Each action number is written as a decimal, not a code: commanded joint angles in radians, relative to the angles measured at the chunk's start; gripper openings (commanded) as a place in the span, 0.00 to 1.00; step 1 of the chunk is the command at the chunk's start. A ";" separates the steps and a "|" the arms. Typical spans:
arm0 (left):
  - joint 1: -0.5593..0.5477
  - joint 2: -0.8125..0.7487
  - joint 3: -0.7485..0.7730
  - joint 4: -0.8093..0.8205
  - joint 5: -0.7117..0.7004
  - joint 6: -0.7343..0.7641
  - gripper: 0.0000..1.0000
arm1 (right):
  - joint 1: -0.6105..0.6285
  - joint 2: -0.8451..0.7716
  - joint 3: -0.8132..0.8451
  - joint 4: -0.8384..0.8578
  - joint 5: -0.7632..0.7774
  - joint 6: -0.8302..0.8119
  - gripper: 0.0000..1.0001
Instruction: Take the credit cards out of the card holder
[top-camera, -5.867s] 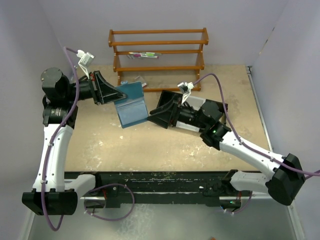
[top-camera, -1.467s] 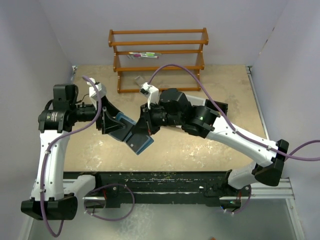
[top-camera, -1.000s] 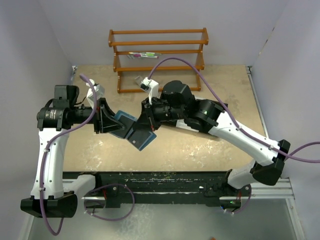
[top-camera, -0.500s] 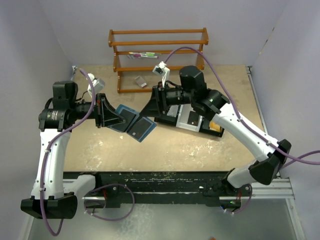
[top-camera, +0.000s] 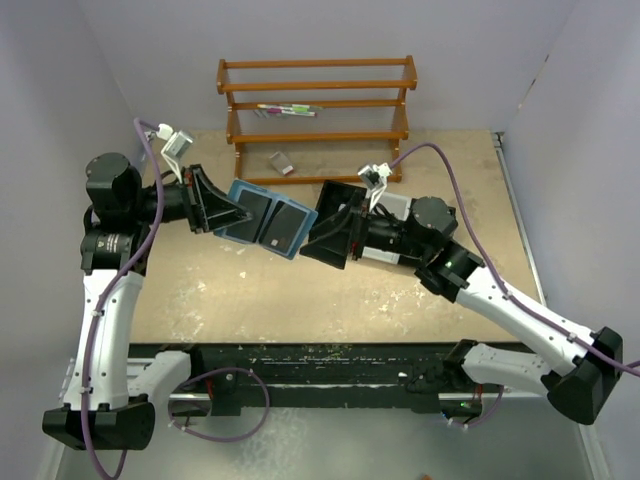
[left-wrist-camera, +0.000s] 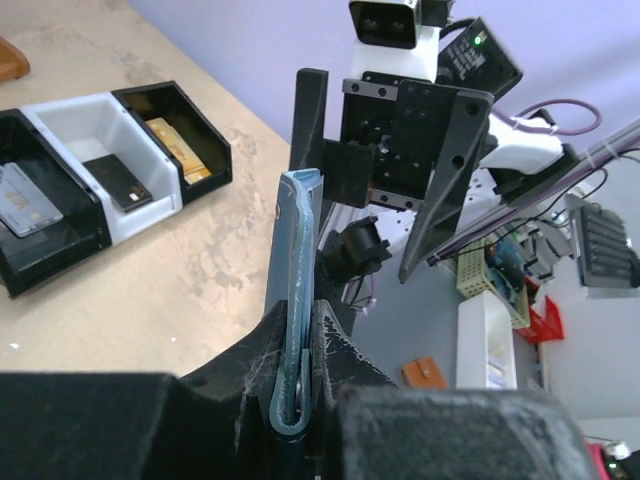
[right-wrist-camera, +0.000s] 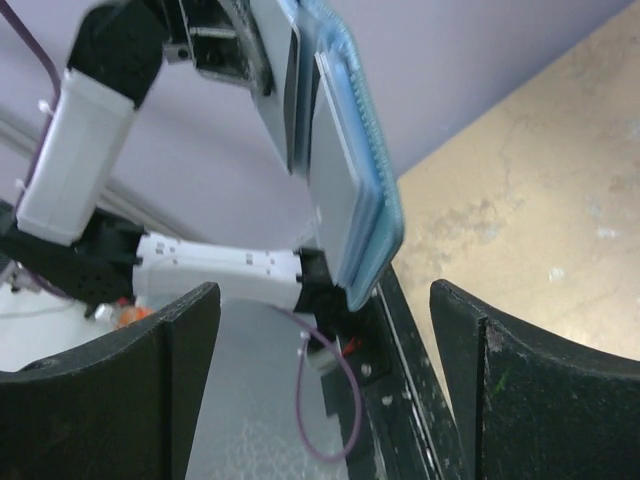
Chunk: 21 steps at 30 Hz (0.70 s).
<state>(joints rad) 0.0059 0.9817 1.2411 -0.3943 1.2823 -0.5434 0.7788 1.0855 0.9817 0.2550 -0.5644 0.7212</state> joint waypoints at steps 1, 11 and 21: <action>-0.001 -0.017 -0.010 0.213 0.026 -0.235 0.02 | 0.015 -0.001 -0.061 0.396 0.113 0.156 0.88; -0.001 -0.031 -0.009 0.386 0.038 -0.434 0.03 | 0.075 0.038 -0.088 0.527 0.235 0.194 0.86; -0.001 -0.039 0.013 0.424 0.049 -0.469 0.03 | 0.077 -0.013 -0.099 0.339 0.373 0.154 0.82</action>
<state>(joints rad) 0.0059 0.9581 1.2137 -0.0380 1.3224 -0.9699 0.8509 1.1294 0.8925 0.5941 -0.2726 0.8856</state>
